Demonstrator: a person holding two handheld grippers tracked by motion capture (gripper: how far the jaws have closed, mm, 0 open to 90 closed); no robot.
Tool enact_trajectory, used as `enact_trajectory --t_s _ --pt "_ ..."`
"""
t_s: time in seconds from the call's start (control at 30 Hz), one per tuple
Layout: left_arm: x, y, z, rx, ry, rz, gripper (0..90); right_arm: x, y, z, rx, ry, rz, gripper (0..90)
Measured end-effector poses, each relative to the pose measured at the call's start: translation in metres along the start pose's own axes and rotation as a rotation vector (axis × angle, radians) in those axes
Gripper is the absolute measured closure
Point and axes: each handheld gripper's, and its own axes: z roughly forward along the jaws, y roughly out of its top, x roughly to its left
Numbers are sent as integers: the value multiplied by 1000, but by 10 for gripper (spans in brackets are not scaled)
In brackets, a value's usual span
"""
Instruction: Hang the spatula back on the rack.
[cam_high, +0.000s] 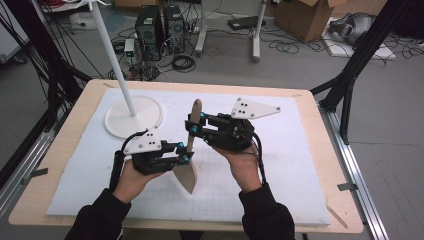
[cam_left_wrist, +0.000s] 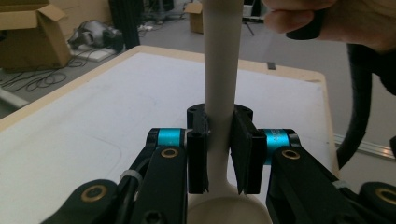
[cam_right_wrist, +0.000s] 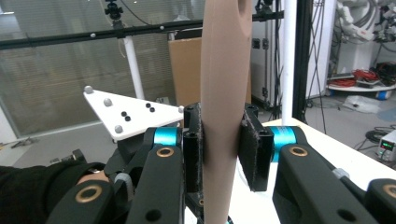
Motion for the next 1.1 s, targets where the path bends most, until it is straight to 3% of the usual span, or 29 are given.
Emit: enact_trajectory --t_s 0.27,0.43,0.47,0.6,0.97,1.03,1.1 --pt "2 0 -2 -36 -82 12 766 4 6 0 4 64 -17 735" --pt "3 0 -2 -69 -147 39 675 7 9 0 4 107 -24 735" --pt "3 0 -3 -84 -149 46 622 7 10 0 10 127 -26 736" --pt "4 3 -4 -123 -195 45 606 6 9 2 23 165 -24 735" --pt "7 5 -3 -147 -328 40 687 3 8 6 45 284 -15 735" --pt "7 5 -2 -148 -339 41 762 3 7 7 51 299 -20 734" --pt "6 5 -2 -141 -333 34 771 3 7 7 54 299 -20 734"
